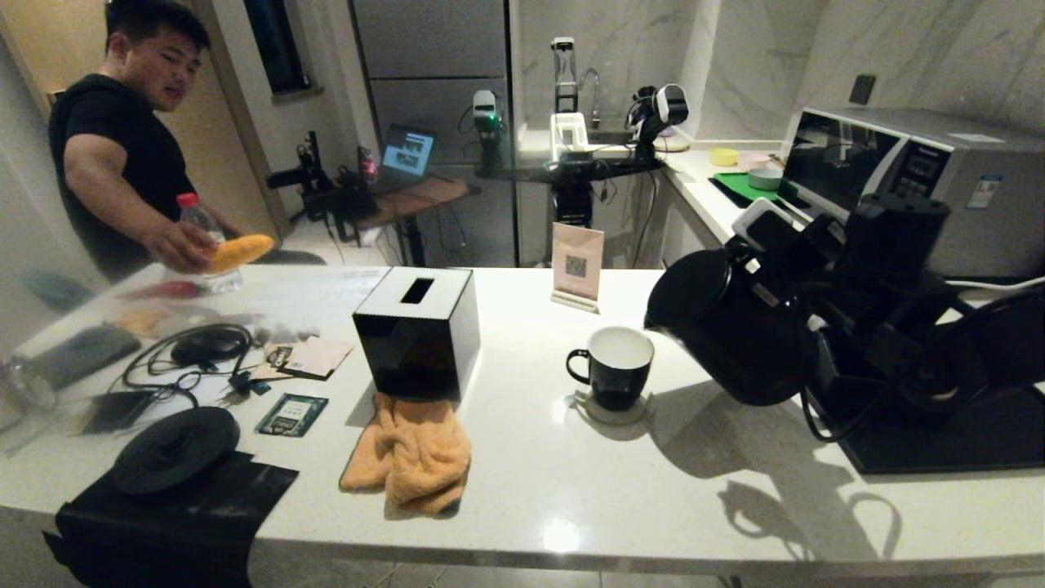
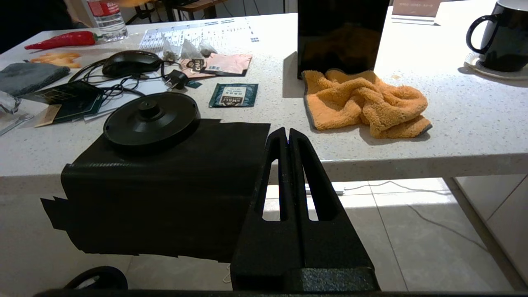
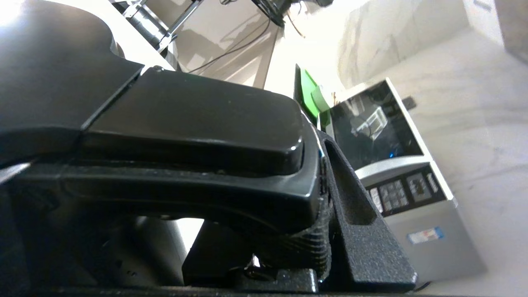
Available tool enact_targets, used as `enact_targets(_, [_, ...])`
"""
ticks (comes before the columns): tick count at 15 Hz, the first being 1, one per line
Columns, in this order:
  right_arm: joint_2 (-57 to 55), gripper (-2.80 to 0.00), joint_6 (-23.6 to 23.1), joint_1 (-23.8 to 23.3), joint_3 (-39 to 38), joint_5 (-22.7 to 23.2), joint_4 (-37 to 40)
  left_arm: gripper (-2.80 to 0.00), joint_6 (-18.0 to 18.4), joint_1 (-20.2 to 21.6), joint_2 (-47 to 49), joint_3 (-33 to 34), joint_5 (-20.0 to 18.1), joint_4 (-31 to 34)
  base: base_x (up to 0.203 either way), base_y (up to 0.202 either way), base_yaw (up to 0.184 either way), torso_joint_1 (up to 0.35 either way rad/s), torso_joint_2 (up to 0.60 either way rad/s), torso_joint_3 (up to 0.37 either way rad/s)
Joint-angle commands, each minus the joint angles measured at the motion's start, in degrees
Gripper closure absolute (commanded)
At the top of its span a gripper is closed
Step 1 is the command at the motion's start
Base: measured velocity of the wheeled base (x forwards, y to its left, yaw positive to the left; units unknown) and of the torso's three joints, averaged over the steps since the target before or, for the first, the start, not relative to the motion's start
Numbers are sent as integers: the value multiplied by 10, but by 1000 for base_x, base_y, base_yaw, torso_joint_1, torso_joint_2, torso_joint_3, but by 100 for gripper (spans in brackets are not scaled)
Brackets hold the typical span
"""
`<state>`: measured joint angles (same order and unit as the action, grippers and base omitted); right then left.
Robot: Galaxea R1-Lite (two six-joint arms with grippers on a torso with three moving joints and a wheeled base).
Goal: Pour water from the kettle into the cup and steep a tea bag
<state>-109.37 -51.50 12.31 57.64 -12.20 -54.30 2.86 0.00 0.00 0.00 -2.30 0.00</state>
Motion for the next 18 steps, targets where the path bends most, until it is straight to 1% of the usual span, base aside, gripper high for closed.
enact_targets(1, [-1, 0, -12, 1, 0, 6, -3, 0, 0, 0, 0, 0, 0, 0, 0, 0, 0, 0, 0, 0])
enact_targets(5, [-3, 0, -34, 3, 9, 20, -2, 0, 0, 0, 0, 0, 0, 0, 0, 0, 0, 0, 0, 0])
enact_targets(18, [-4, 0, -68, 17, 9, 20, -4, 0, 0, 0, 0, 0, 0, 0, 0, 0, 0, 0, 0, 0])
